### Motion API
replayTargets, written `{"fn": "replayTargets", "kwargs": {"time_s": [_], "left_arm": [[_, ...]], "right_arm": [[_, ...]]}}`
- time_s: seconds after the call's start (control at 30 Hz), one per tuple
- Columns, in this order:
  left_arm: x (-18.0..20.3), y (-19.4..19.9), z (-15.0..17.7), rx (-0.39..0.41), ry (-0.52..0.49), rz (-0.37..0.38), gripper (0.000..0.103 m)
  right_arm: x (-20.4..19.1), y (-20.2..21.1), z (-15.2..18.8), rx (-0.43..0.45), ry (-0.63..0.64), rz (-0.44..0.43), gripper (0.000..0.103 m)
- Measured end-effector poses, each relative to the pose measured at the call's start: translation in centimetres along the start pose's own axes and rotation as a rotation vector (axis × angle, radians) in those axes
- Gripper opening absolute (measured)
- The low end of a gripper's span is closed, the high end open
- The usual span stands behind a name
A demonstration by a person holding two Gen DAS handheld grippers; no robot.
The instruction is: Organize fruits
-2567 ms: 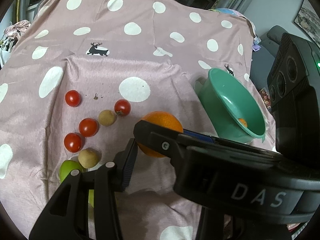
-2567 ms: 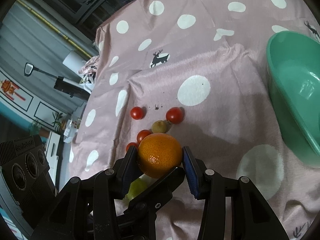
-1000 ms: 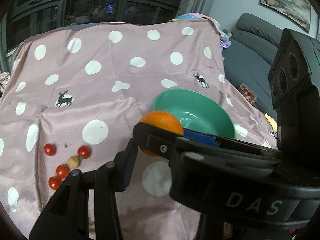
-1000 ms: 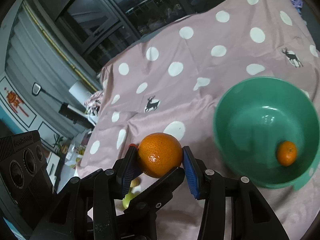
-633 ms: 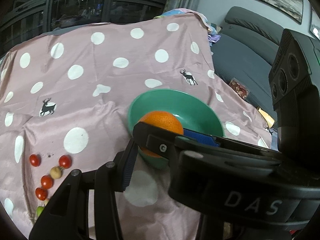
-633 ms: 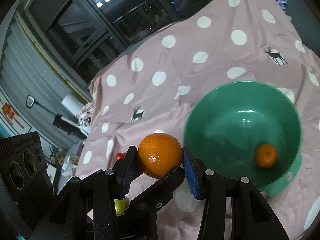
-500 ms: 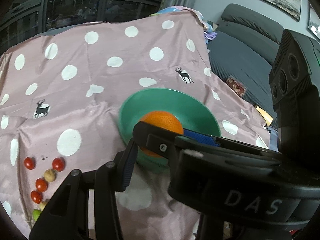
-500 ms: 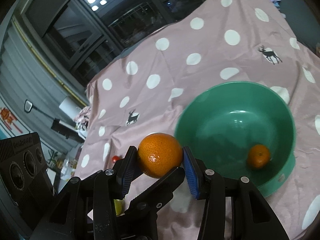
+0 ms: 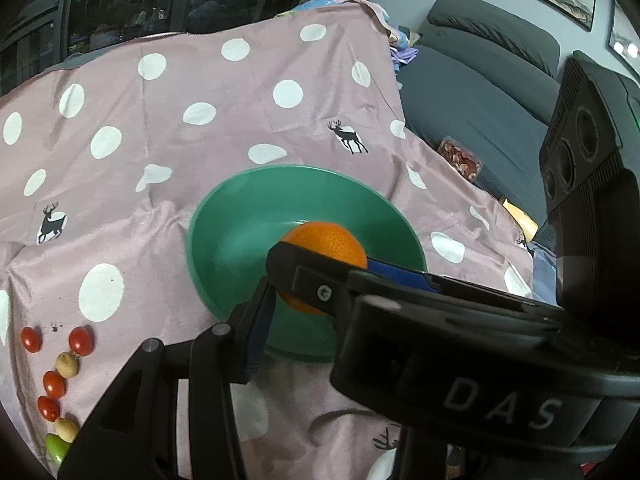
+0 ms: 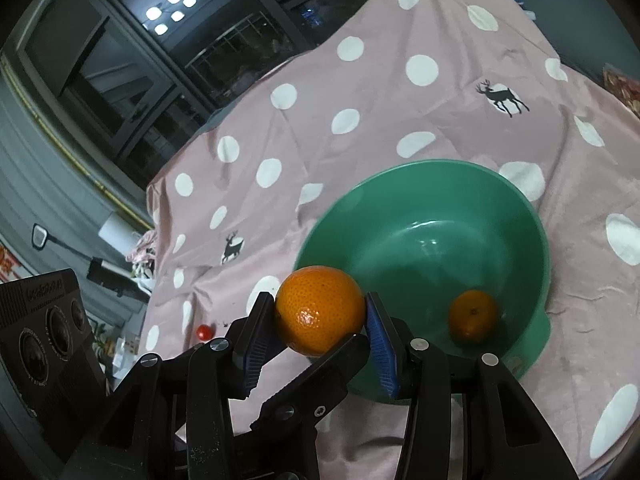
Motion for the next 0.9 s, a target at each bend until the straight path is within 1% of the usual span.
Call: {"fn": "replayTargets", "kwargs": {"time_s": [0.33, 0.9], "left_arm": [[0.7, -1.9, 0.4, -0.041, 0.020, 0.035, 0.043], [1.3, -3.3, 0.8, -0.076, 0.037, 0.079, 0.043]], "right_arm": [[2.2, -0.3, 0.0, -0.015, -0.050, 0.032, 0.049], [3.9, -0.5, 0.2, -0.028, -0.092, 0.079, 0.049]]}}
Point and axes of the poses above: each gripper's, at about its wrist camera, not at the fingertips, and y roughly against the way its jaws point, x to its right, z to its underside, the point moved 10 cm from there along -y, roughly the way its jaws point, and after that the axes turned 13 degrees about -z, right-handed, at the moved point
